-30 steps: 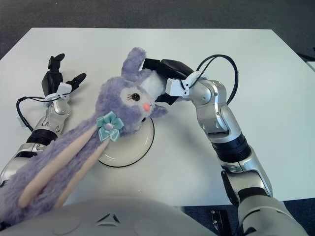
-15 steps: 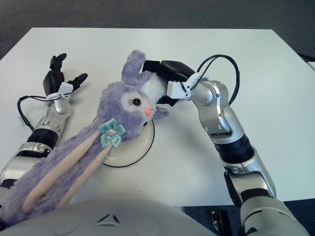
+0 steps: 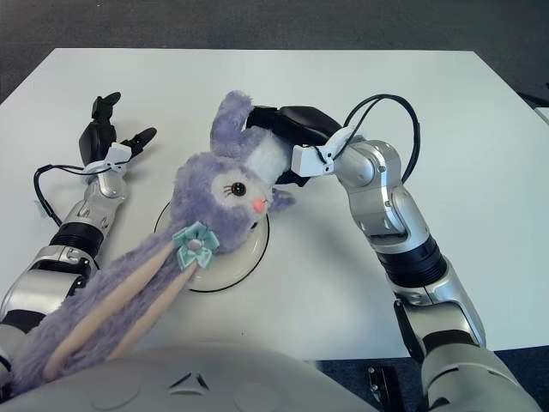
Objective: Put the doll into the plate.
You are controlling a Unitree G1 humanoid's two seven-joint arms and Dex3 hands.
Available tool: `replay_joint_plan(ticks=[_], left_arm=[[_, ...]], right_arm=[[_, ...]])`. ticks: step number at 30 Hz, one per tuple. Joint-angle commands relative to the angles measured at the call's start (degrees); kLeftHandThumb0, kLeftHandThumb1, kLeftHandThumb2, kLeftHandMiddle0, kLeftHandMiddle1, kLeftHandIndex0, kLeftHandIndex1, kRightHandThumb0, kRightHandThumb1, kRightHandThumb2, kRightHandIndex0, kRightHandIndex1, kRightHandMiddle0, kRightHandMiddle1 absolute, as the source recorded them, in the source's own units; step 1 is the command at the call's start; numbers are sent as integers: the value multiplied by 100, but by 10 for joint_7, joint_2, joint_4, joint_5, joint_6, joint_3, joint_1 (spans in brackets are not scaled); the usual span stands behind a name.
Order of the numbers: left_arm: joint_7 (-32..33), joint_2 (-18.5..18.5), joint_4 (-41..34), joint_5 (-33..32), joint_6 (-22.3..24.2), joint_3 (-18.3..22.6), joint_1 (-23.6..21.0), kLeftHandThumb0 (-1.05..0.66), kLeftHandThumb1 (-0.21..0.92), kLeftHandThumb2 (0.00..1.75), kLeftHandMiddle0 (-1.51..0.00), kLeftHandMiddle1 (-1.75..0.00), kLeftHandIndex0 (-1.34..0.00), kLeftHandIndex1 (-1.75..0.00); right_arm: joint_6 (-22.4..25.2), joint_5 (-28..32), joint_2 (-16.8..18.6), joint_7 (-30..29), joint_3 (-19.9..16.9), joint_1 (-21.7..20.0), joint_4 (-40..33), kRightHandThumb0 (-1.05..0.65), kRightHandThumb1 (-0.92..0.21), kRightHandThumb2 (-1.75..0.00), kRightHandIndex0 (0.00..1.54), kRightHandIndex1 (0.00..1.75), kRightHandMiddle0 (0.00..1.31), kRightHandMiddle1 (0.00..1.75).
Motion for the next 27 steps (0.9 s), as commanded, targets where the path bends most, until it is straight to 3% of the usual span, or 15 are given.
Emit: replay_joint_plan(ticks=[1,2,5,9,19,27], left_arm=[[6,-2,0,5,-5,-3,-8,-24,92,17,-54,-1,-26,-70],[8,-5,-5,7,-5,-5,-7,-24,92,17,-54,-1,-26,-70],[12,-12,-15,10,-5,-9,-5,-23,92,16,-54,-1,-27,-71],[13,-16,-22,13,-1,-11,-2,-22,92,16,-54,-1,-28,-71],[14,-24,-30,16,4,-15,1,-21,92,15,-54,0,-29,-70],[11,-30,-34,15,2,-18,2,-21,92,14,-54,0,-29,-69]], right_arm=[[-5,5,-5,2,-4,6,-8,39,-60,-94,39,175,40,175],[-15,7,-13,5,-7,9,-14,39,-60,-94,39,175,40,175],[-35,12,-29,9,-14,15,-23,13,-73,-70,39,152,34,170],[-54,25,-37,9,-22,19,-17,3,-85,-48,39,145,30,163],[-118,56,-36,-15,-44,33,8,0,-88,-42,39,144,30,159],[-123,56,-12,-23,-31,22,5,0,-91,-38,39,145,25,160]])
